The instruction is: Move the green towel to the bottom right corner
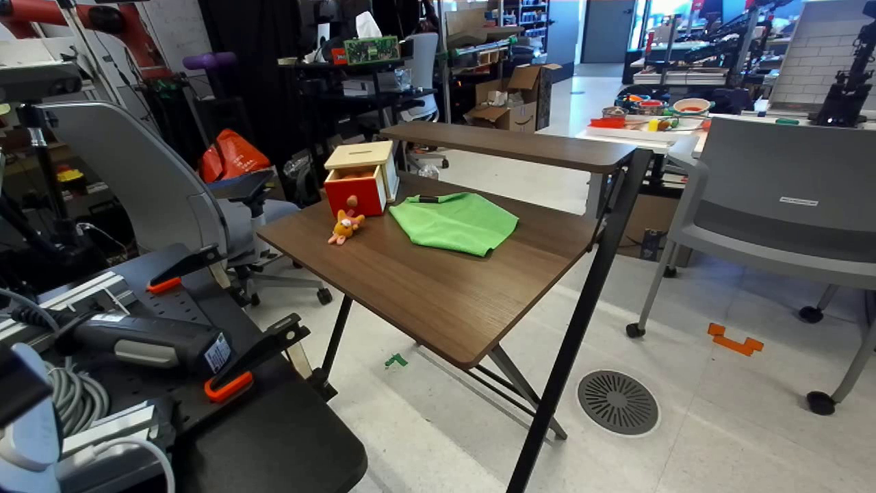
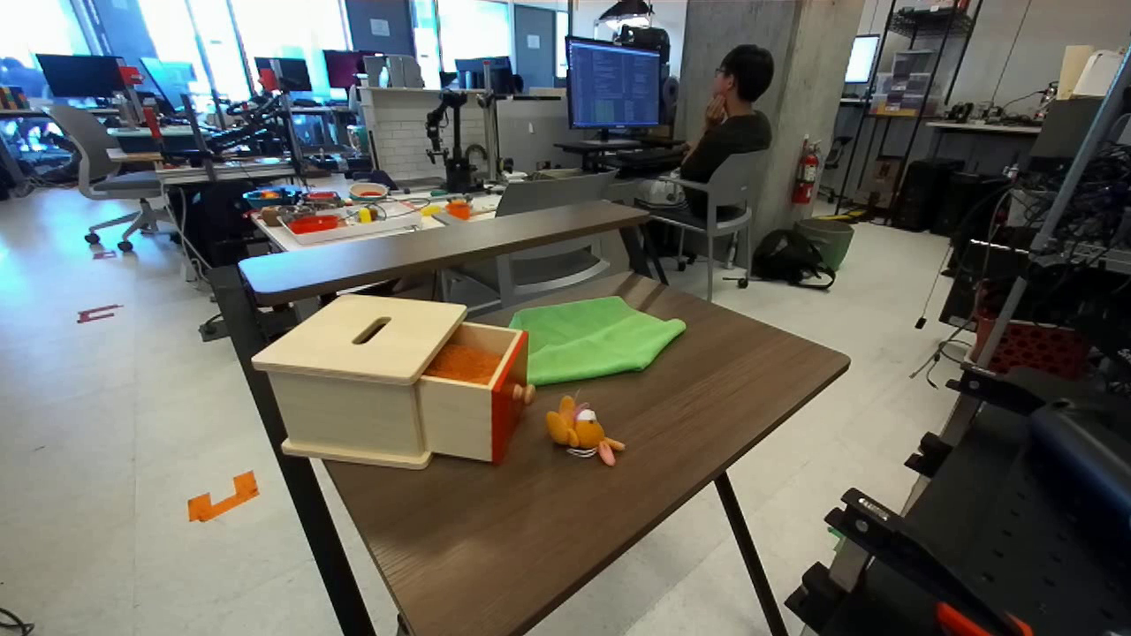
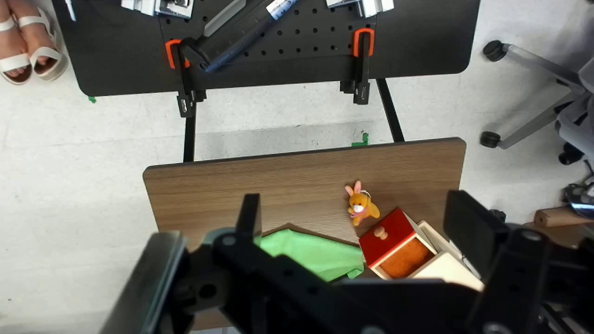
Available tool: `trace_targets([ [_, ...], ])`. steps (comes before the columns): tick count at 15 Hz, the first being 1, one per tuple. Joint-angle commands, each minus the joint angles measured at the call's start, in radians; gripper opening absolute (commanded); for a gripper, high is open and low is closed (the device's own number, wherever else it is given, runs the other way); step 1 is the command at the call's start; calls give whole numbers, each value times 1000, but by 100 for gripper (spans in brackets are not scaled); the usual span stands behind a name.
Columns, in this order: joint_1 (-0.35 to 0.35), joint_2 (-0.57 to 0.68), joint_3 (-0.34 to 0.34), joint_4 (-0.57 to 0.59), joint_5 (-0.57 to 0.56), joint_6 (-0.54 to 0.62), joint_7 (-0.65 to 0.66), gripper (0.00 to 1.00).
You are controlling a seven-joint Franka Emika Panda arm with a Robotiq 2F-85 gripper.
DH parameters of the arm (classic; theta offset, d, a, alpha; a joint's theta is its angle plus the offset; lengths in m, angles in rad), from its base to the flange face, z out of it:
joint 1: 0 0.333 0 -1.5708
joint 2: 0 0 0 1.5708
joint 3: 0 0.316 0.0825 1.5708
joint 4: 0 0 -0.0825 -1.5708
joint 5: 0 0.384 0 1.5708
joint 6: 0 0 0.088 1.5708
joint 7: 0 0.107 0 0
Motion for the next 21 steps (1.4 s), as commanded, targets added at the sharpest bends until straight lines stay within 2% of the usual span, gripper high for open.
trace_targets([
  [1,-3,1,2,3,2,-3,-2,100],
  [4,0,14,5,11,13,27,5,100],
  [8,-18,138,29,-14,15,264,68,100],
  [12,-24,385,36,8,11,493,110,100],
  [14,-26,506,23,32,11,569,113,100],
  [18,-28,764,1,136,32,654,126,100],
  [21,-22,958,-12,264,77,662,128,100],
])
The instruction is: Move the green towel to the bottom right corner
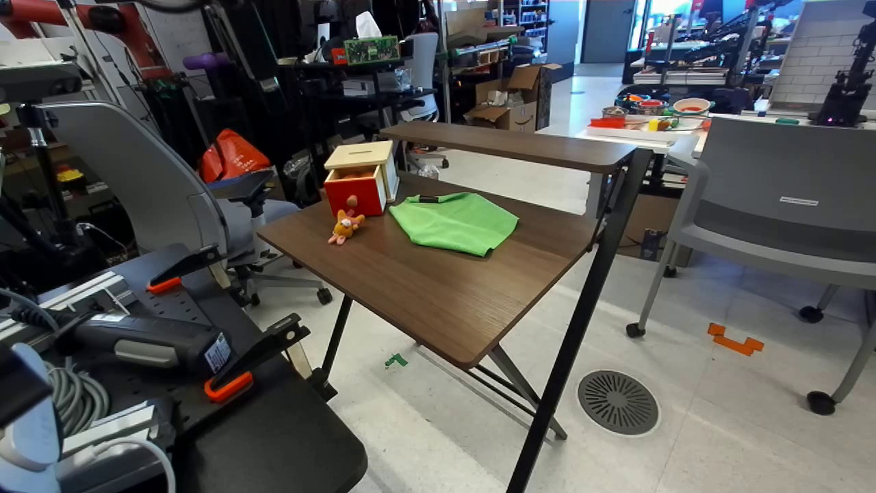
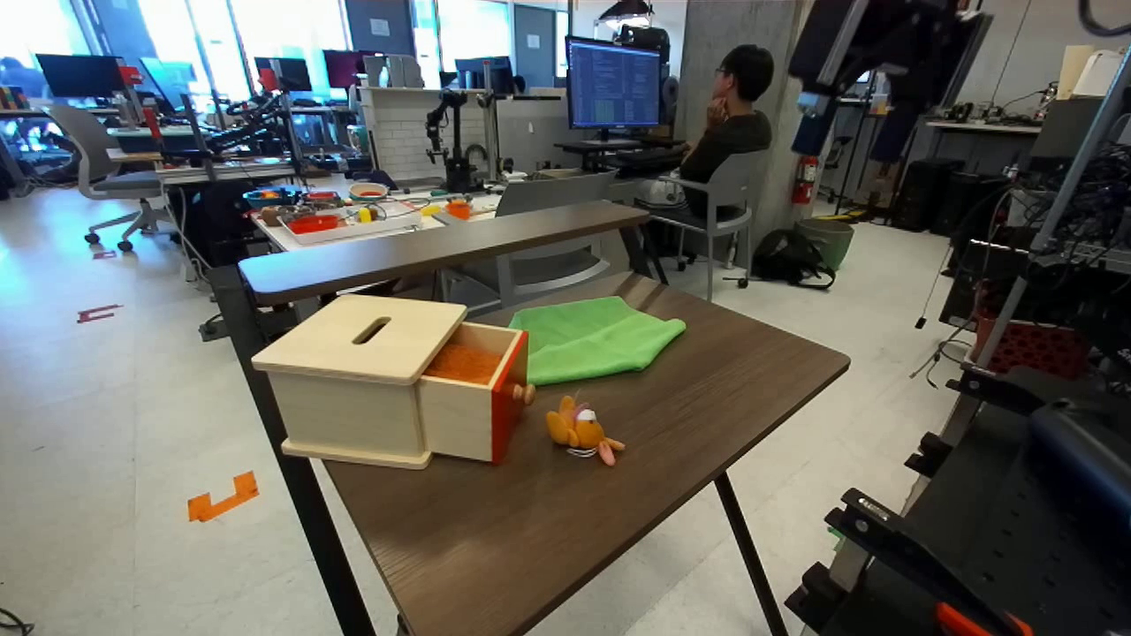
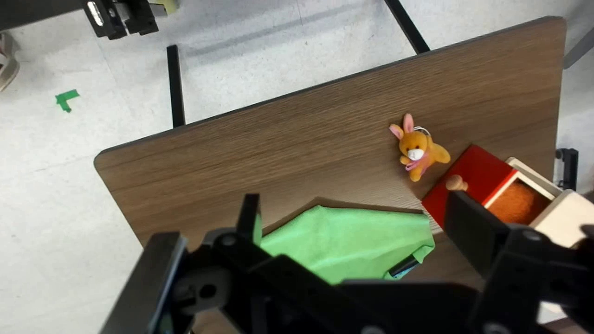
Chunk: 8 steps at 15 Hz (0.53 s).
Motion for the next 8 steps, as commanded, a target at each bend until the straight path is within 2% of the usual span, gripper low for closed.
trace_targets([
  [1,3,259,-12,197,70,7,3,100],
  [5,5,516,-10,430,74,-3,57,100],
  [8,34,699,-29,617,52,20,166,100],
])
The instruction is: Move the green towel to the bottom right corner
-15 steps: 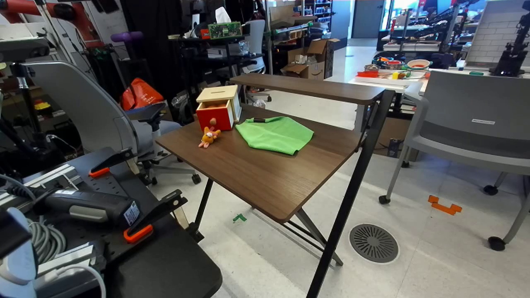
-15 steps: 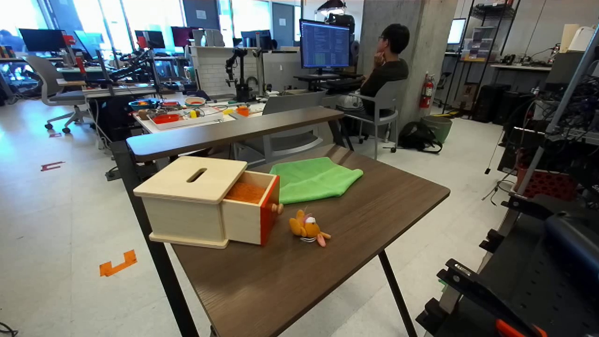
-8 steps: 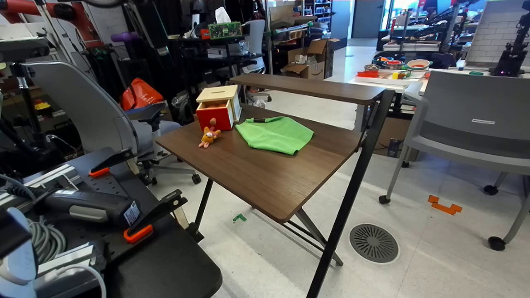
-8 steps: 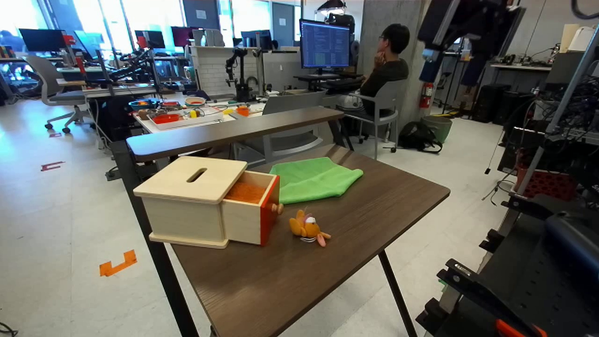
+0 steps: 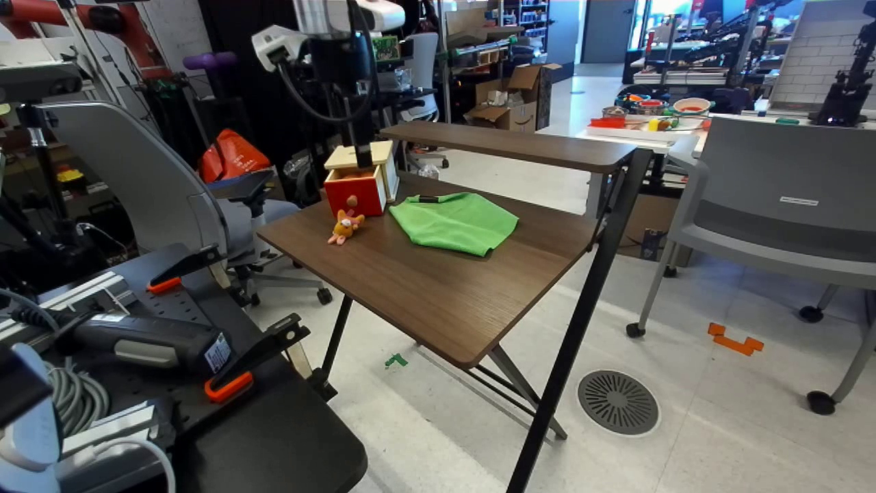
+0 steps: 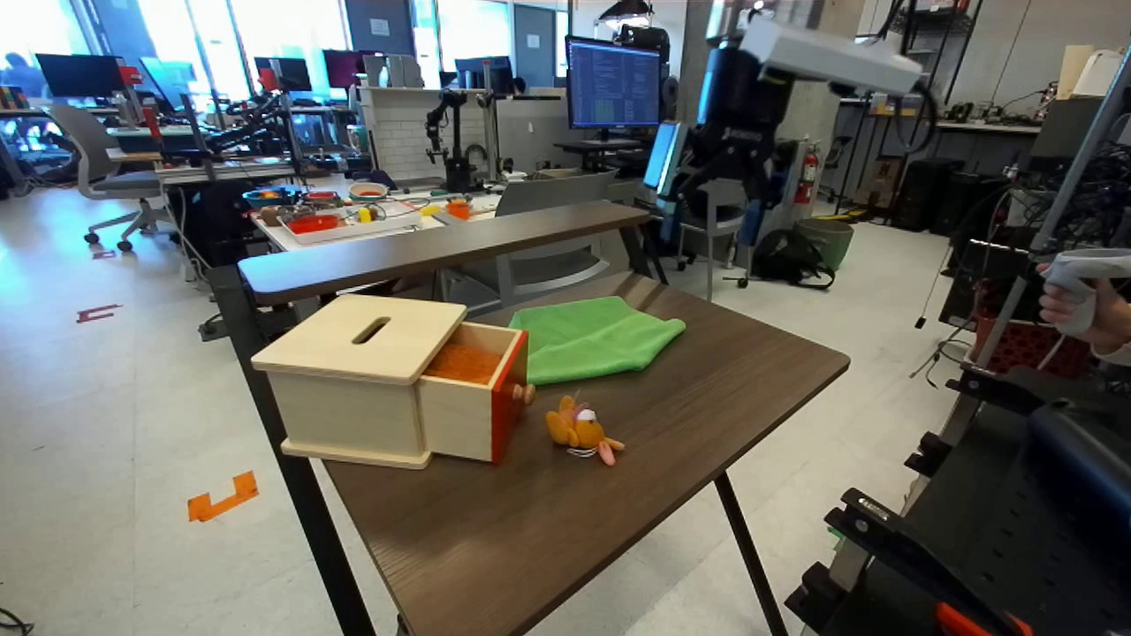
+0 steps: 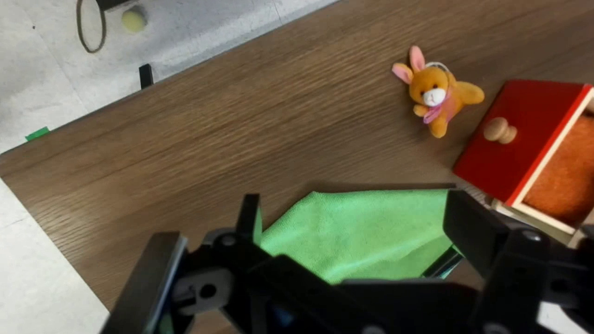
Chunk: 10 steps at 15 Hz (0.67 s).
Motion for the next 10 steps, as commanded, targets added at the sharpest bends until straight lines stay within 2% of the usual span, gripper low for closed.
trace_targets([
  [1,41,237,-26,259,1,19,117,100],
  [6,128,505,-96,561,-11,79,301,100],
  [10,187,693,-165,787,-23,49,426,100],
])
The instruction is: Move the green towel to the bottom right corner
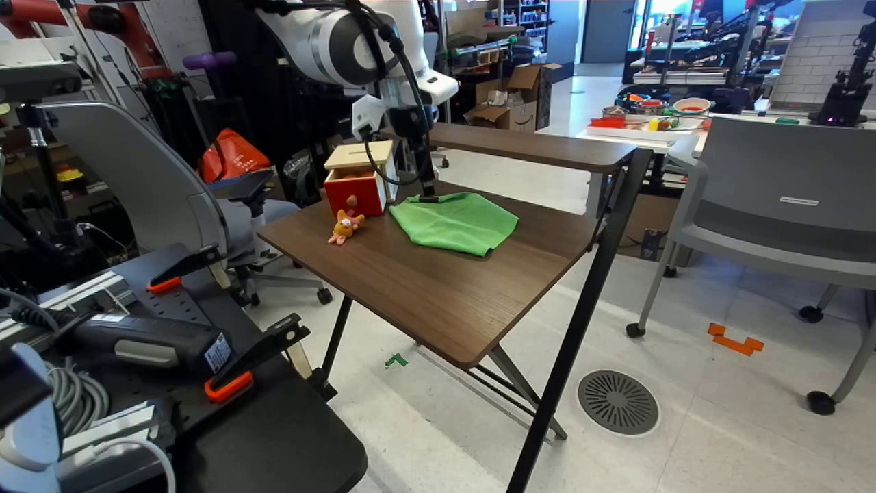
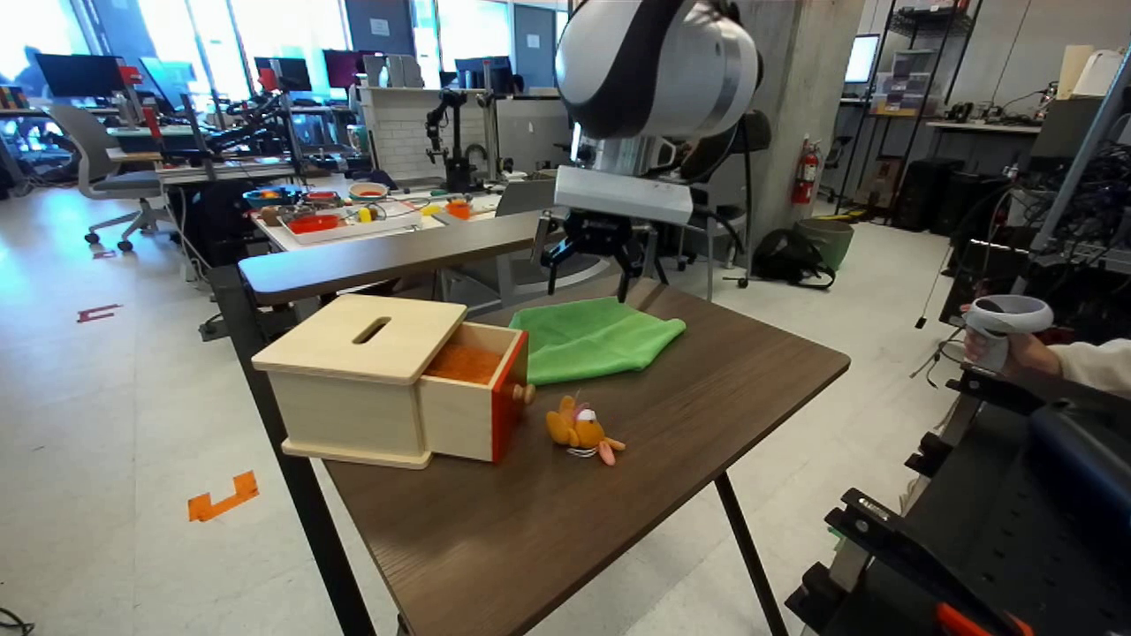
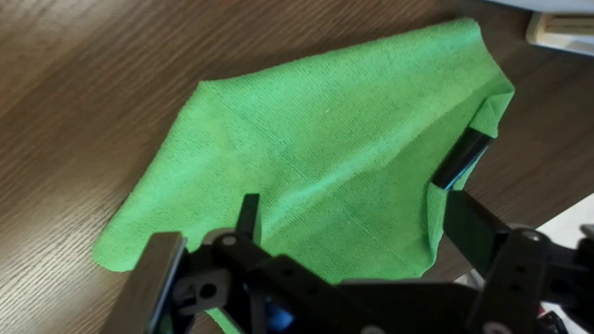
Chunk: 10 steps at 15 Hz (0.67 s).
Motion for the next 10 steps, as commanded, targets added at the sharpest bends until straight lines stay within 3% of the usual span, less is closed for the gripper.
trace_targets([
  [1,51,187,-67,244,-23,-37,115,100],
  [10,24,484,-98,658,-23,-239,193,100],
])
